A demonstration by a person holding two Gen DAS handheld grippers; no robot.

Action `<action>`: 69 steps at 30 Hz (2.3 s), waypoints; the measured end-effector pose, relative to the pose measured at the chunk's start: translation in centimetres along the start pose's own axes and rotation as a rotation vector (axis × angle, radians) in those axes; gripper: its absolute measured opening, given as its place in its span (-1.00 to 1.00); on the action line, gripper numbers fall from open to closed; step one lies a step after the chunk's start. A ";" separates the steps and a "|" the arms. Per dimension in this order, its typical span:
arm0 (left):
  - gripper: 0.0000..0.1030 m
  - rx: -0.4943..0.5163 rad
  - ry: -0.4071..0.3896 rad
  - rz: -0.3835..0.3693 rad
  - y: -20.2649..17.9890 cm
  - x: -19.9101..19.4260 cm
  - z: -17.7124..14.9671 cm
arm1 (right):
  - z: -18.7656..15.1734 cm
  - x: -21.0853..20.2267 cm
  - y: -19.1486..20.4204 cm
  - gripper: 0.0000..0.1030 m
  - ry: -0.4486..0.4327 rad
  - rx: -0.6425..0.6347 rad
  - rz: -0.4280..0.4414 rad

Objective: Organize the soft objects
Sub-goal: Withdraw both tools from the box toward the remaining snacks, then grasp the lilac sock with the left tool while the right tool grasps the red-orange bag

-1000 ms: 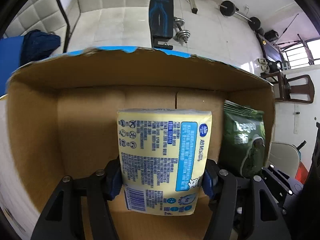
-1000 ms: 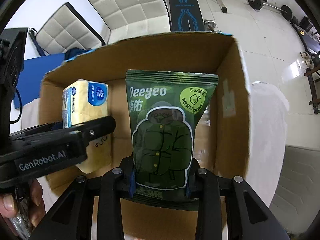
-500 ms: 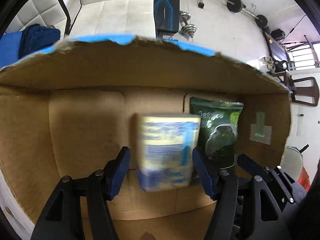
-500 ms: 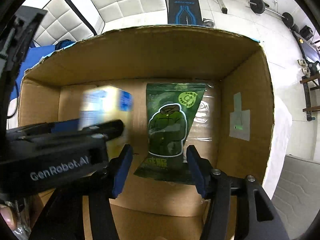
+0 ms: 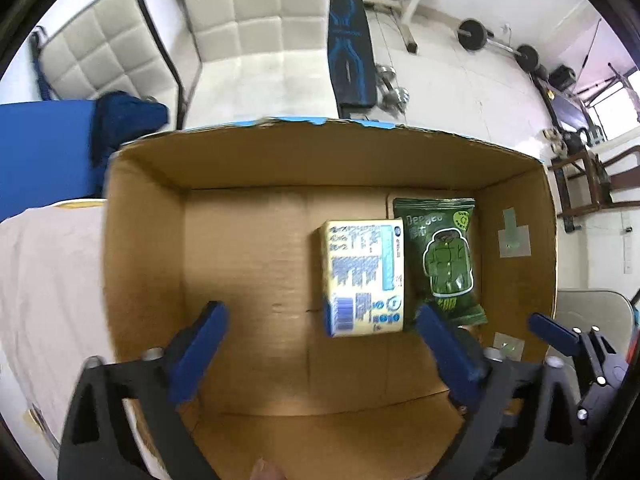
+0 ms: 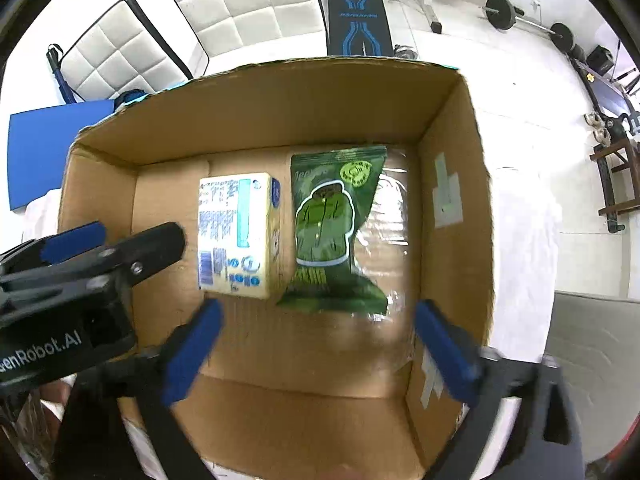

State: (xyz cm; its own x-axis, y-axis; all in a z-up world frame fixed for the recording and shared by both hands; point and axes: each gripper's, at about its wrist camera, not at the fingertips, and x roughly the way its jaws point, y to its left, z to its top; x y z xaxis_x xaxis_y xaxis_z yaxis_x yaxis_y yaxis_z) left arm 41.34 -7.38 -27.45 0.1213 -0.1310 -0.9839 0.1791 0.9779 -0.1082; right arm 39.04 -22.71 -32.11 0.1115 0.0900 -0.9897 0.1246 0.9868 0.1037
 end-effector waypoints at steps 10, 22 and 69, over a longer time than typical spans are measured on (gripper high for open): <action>1.00 0.000 -0.158 0.062 0.3 -5.2 -5.7 | -5.8 -4.8 0.6 1.00 -0.096 -0.010 -0.084; 0.99 -0.005 -0.284 0.049 -0.8 -12.8 -12.1 | -13.6 -13.1 0.9 1.00 -0.226 -0.011 -0.075; 1.00 -0.235 0.160 0.200 16.1 8.2 -20.8 | -21.7 8.8 8.7 0.43 0.337 -0.324 0.001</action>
State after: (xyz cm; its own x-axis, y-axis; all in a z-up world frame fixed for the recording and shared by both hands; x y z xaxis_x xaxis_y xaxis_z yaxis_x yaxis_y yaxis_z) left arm 24.92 10.68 -40.24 -0.0263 0.0758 -0.9968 -0.0652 0.9949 0.0774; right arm 19.72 -10.39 -42.09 -0.2218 0.0770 -0.9720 -0.1957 0.9731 0.1218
